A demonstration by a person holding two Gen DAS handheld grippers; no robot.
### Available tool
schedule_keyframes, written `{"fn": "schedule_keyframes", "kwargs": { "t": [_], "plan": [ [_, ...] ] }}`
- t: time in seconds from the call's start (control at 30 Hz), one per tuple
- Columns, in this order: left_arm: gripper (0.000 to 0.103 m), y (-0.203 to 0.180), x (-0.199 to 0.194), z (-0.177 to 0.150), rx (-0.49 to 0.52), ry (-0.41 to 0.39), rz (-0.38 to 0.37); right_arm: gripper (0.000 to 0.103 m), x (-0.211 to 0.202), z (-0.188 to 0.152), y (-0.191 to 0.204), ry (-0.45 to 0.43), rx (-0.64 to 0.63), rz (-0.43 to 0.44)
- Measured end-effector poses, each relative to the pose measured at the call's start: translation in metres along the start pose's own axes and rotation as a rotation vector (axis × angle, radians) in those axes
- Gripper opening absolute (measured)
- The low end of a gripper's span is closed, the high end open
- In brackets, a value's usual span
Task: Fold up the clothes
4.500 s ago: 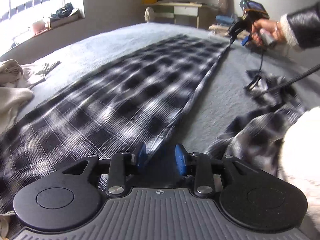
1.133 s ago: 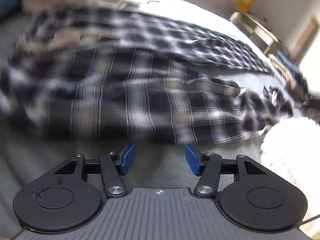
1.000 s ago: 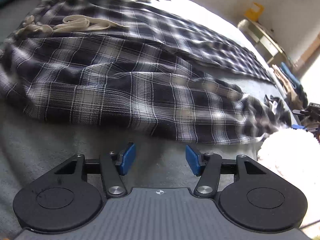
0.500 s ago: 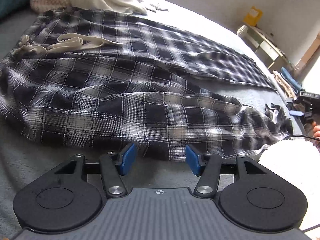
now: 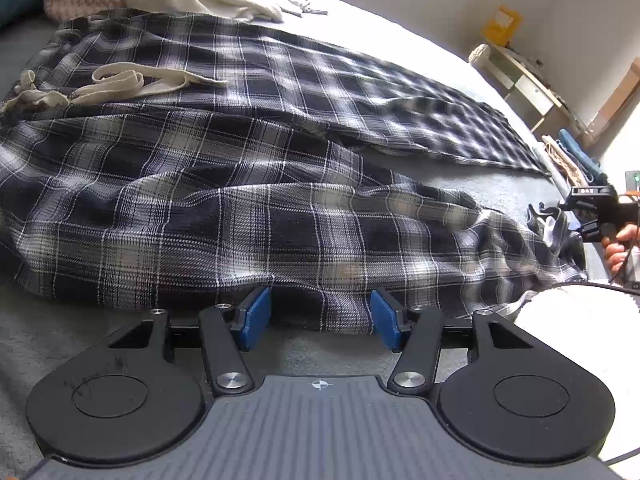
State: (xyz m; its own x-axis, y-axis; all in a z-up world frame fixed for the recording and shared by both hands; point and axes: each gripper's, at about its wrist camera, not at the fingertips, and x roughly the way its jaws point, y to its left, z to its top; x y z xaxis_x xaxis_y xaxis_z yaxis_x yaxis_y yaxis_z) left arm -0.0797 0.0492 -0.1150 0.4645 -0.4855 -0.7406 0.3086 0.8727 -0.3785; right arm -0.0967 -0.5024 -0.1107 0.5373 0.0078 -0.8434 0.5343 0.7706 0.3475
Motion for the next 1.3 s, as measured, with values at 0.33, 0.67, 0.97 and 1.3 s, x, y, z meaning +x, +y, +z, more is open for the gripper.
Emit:
{"fn": "schedule_keyframes", "kwargs": {
  "t": [0.33, 0.67, 0.97, 1.3],
  "plan": [
    [0.056, -0.005, 0.013, 0.001, -0.009, 0.014, 0.018, 0.005, -0.083, 0.005, -0.031, -0.300, 0.136, 0.144],
    [0.056, -0.004, 0.011, -0.002, -0.032, 0.024, 0.042, 0.004, -0.115, -0.089, -0.215, -0.431, 0.812, 0.058],
    [0.056, 0.002, 0.006, 0.000, -0.065, 0.022, 0.064, 0.004, -0.142, -0.087, -0.215, -0.541, 0.779, 0.202],
    [0.056, 0.008, 0.005, -0.002, -0.085, 0.011, 0.041, 0.040, -0.155, -0.103, -0.231, -0.506, 0.909, -0.088]
  ]
}}
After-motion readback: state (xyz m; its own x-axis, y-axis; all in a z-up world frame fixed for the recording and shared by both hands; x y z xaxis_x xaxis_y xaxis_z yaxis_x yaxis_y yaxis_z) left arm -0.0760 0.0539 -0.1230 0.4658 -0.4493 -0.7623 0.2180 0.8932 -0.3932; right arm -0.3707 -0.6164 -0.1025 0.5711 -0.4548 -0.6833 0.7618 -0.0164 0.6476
